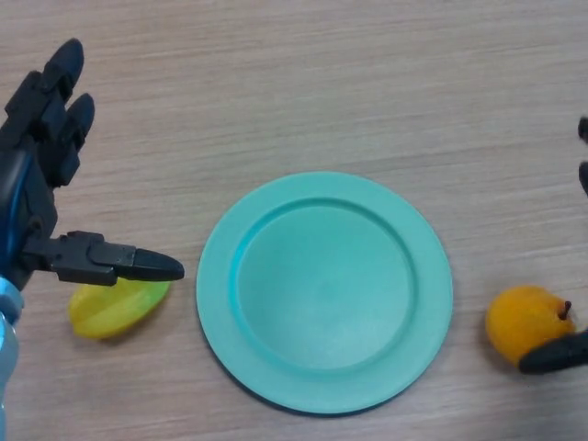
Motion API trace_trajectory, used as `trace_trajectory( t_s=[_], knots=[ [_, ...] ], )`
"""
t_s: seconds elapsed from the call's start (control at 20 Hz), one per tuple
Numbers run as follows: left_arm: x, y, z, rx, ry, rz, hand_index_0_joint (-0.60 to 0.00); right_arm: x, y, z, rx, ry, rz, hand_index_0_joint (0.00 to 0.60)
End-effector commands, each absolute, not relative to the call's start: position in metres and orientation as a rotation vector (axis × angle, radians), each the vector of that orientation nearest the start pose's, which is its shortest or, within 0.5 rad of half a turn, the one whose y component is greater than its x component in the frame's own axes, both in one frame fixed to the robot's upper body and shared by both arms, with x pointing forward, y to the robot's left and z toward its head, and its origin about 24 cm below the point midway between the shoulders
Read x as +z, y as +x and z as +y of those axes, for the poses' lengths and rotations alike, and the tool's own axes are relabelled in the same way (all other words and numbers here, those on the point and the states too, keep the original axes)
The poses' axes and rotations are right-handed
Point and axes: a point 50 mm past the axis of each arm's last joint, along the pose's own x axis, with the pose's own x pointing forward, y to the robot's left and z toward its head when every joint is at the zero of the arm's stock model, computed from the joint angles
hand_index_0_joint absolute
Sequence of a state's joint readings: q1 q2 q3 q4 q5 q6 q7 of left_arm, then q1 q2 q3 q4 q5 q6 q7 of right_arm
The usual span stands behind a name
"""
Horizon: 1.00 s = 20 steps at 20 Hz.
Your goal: Pick up the yellow pear and place it on the plate
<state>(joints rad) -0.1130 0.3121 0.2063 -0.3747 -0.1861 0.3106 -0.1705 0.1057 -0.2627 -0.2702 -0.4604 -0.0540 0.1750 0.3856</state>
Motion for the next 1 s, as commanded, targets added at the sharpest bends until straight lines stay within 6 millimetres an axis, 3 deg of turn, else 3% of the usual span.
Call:
trace_trajectory(
  t_s=[0.05,0.45,0.6,0.75,0.8,0.85,1.0],
  knots=[
    [0.181,0.251,0.218,-0.058,0.231,-0.419,0.000,0.145,0.209,-0.247,0.057,-0.547,-0.329,0.000],
    [0.187,0.247,0.211,-0.053,0.252,-0.423,0.000,0.093,0.226,-0.279,-0.028,-0.463,-0.273,0.000],
    [0.189,0.245,0.210,-0.041,0.281,-0.440,0.000,0.079,0.231,-0.277,-0.031,-0.390,-0.244,0.000],
    [0.190,0.242,0.210,-0.041,0.298,-0.427,0.000,0.069,0.231,-0.267,-0.008,-0.194,-0.175,0.000],
    [0.190,0.241,0.210,-0.039,0.298,-0.429,0.000,0.068,0.231,-0.265,-0.006,-0.182,-0.168,0.050],
    [0.191,0.241,0.211,-0.037,0.298,-0.429,0.000,0.068,0.230,-0.263,-0.001,-0.171,-0.164,0.200],
    [0.193,0.238,0.215,-0.019,0.297,-0.435,0.000,0.061,0.230,-0.249,0.036,-0.115,-0.125,0.550]
  ],
)
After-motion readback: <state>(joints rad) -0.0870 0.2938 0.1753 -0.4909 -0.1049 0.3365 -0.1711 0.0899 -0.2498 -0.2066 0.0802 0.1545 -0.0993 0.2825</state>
